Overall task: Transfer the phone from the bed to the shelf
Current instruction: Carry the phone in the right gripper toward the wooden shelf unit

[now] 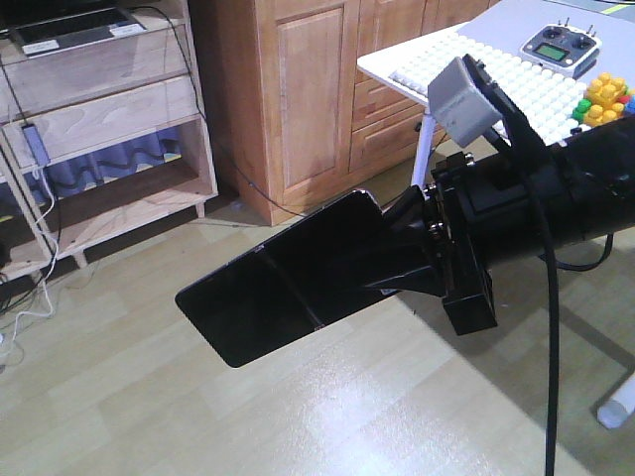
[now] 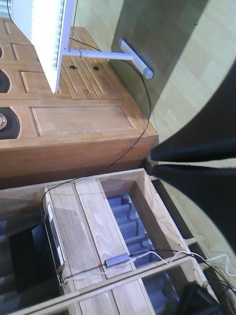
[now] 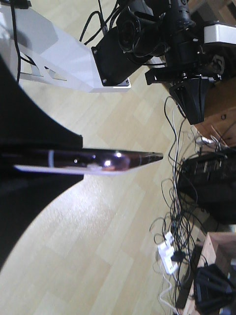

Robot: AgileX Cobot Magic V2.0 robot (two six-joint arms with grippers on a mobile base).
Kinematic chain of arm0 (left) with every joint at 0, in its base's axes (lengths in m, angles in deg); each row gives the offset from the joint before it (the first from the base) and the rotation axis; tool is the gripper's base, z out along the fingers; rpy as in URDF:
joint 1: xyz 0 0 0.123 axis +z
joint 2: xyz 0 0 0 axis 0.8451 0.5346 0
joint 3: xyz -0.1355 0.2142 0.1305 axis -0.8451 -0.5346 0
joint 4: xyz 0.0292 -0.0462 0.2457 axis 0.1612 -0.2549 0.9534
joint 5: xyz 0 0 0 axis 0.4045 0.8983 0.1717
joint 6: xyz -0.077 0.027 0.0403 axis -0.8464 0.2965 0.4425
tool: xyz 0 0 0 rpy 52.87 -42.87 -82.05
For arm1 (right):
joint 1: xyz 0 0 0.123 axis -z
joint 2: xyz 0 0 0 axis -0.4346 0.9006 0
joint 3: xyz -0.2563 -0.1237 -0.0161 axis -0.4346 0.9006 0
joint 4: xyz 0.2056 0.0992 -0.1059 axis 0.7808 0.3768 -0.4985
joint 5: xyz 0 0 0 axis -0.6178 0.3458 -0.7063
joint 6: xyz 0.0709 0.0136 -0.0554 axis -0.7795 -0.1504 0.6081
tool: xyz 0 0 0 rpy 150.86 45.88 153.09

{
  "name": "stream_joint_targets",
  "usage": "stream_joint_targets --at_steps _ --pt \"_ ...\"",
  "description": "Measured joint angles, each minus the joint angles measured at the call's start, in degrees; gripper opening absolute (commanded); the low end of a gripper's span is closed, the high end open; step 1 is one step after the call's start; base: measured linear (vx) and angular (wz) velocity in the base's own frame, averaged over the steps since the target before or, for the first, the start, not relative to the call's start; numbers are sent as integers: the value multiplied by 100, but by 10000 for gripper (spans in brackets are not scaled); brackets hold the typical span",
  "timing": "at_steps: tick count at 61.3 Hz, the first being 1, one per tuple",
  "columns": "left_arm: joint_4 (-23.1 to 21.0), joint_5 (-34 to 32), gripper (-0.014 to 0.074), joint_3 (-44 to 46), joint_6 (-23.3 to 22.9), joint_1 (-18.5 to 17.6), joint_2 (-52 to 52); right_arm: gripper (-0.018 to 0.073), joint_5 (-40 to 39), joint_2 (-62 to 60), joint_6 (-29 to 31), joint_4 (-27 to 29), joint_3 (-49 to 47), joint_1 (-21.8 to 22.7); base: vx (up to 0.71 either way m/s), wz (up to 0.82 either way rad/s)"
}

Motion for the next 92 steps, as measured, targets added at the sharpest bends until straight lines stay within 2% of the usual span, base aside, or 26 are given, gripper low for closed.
stream_joint_targets --at_steps 92 --pt "0 0 1 0 0 0 0 -3 0 0 0 0 0 0 41 10"
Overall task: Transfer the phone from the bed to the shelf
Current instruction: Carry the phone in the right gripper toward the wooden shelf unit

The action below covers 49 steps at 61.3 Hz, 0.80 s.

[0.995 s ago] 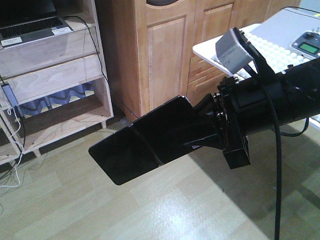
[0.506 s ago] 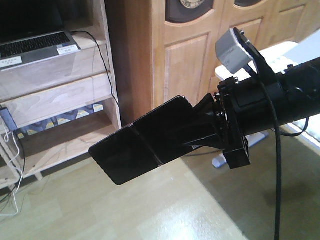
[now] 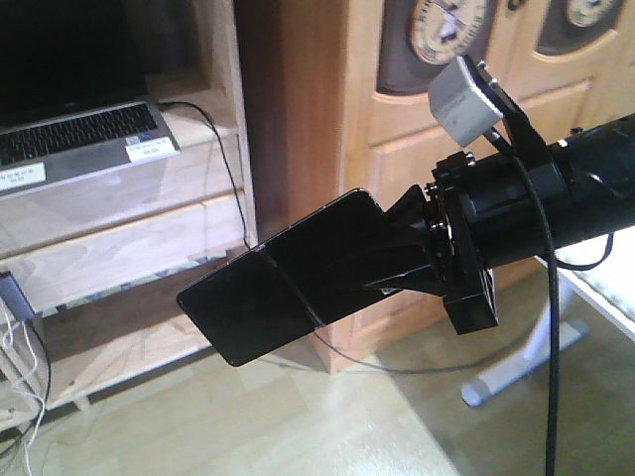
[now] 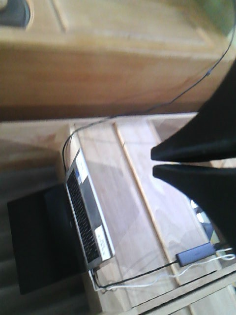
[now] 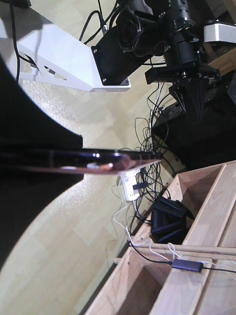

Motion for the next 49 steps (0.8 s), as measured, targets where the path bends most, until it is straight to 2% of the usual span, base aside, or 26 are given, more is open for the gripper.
stream_joint_targets --at_steps 20,49 --pt "0 0 1 0 0 0 0 -3 0 0 0 0 0 0 32 28" --pt "0 0 1 0 0 0 0 -3 -5 0 0 0 0 0 26 48"
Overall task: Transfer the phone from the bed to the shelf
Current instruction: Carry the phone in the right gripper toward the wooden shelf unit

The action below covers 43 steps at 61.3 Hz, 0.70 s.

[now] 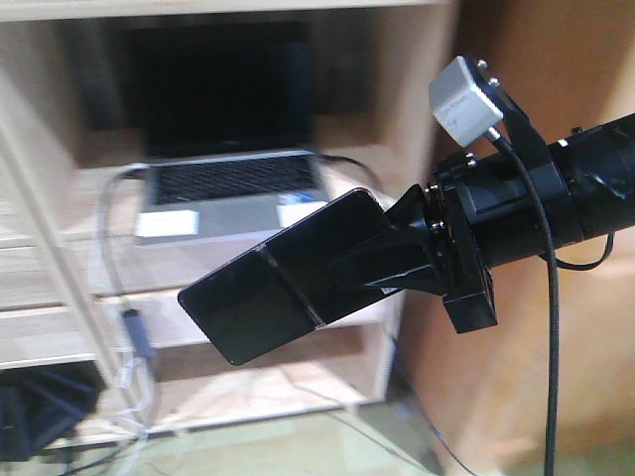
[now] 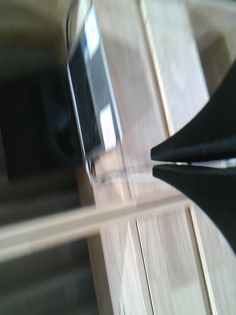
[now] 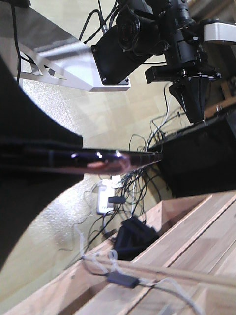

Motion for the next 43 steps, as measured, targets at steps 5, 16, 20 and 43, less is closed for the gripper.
stream_joint_targets --at_steps 5,16,20,43 --pt "0 0 1 0 0 0 0 -3 0 0 0 0 0 0 21 43" --pt "0 0 1 0 0 0 0 -3 0 0 0 0 0 0 18 35" --pt "0 0 1 0 0 0 0 -3 0 0 0 0 0 0 15 25" --pt "0 0 1 0 0 0 0 -3 0 0 0 0 0 0 13 8"
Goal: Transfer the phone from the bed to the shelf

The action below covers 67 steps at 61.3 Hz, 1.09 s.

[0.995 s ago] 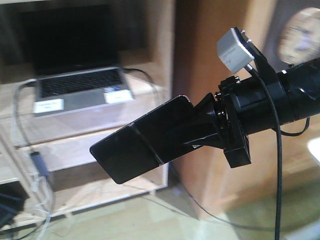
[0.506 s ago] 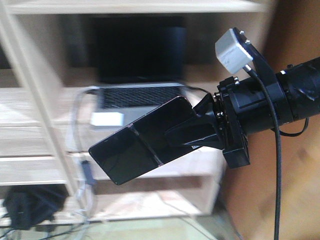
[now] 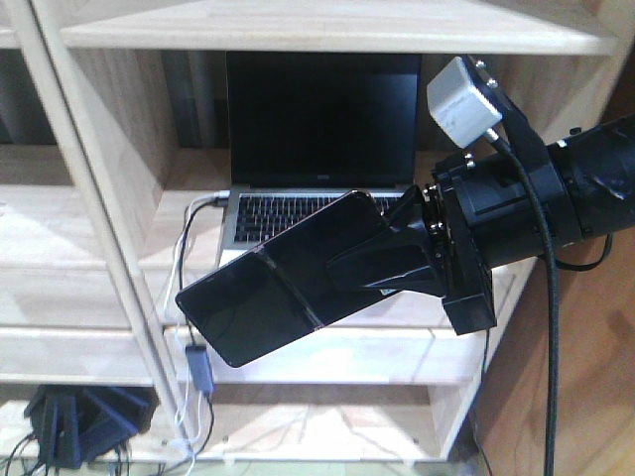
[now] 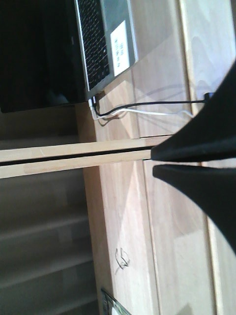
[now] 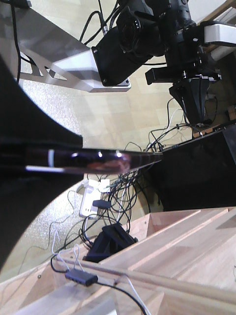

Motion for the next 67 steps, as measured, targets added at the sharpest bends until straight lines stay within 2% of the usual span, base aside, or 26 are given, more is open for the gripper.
stream_joint_targets --at_steps 67 --pt "0 0 1 0 0 0 0 -3 6 0 0 0 0 0 10 -2"
